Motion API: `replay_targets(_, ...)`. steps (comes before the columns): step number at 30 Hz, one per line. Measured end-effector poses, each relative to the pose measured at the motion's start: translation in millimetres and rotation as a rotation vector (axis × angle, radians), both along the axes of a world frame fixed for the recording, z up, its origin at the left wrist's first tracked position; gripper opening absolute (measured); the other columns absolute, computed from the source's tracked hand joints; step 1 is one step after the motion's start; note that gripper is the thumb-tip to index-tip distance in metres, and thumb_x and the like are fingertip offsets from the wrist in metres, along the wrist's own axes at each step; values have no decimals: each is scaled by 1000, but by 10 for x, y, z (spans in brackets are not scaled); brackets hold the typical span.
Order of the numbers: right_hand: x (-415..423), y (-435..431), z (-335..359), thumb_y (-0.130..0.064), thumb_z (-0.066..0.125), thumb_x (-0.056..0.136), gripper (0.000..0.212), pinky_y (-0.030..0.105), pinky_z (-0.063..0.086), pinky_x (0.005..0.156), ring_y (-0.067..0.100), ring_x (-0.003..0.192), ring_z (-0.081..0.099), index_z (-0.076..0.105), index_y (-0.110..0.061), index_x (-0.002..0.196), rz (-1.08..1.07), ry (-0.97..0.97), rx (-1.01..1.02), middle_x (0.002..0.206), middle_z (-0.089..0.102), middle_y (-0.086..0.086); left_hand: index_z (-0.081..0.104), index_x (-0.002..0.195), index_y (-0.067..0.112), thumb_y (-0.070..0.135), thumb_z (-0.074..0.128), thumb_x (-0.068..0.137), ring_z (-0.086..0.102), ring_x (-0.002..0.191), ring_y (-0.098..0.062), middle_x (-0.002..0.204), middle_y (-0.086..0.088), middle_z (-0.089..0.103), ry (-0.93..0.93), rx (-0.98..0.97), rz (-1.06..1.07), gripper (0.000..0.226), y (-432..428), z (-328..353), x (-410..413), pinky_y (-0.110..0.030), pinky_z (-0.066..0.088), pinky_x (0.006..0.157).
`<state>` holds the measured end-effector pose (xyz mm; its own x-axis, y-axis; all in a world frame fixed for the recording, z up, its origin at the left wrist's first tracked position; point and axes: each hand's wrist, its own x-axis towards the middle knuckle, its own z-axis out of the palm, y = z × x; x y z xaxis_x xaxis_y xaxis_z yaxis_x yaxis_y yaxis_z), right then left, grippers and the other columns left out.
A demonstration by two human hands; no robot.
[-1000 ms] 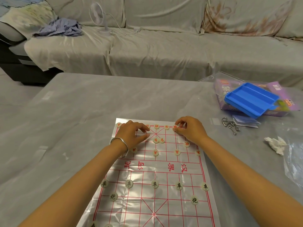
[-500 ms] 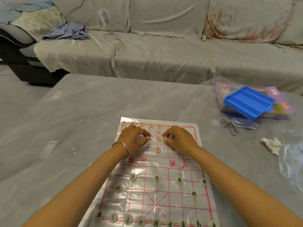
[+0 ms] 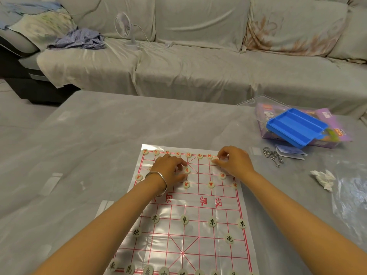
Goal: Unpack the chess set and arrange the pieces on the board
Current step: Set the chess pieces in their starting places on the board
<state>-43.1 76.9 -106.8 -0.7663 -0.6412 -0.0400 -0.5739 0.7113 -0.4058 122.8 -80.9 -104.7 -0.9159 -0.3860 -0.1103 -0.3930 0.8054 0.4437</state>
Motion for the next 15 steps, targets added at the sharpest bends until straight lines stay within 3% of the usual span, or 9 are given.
replay_targets(3,-20,41,-42,-50,64,81,28,28,46,84,9,83,52,58,-26,93,4,-4,27,97,62,-6,58,118,31,42,62,83,46,108,-15,108,9,62,10,7,-7,36,29,-10,-61,-29,36,93)
replay_targets(8,-103,103,-4,-37,66,84,36,21,44,79,8,90,52,59,-25,117,89,-166,-28,108,60,-6,62,114,29,38,63,83,48,105,-15,105,8,64,33,0,-27,32,87,-26,-202,-28,38,93)
replay_targets(11,-141,121,0,-30,66,85,31,19,41,77,7,91,50,64,-23,115,129,-186,14,115,58,-4,63,115,28,38,63,84,50,102,-15,105,6,64,35,17,-38,32,141,-37,-284,-28,41,91)
replay_targets(15,-166,118,-47,-39,66,83,27,20,46,76,10,89,54,65,-22,104,80,-110,9,107,61,-4,63,114,29,40,63,83,51,100,-15,105,6,65,26,15,-44,33,198,-67,-389,-26,42,88)
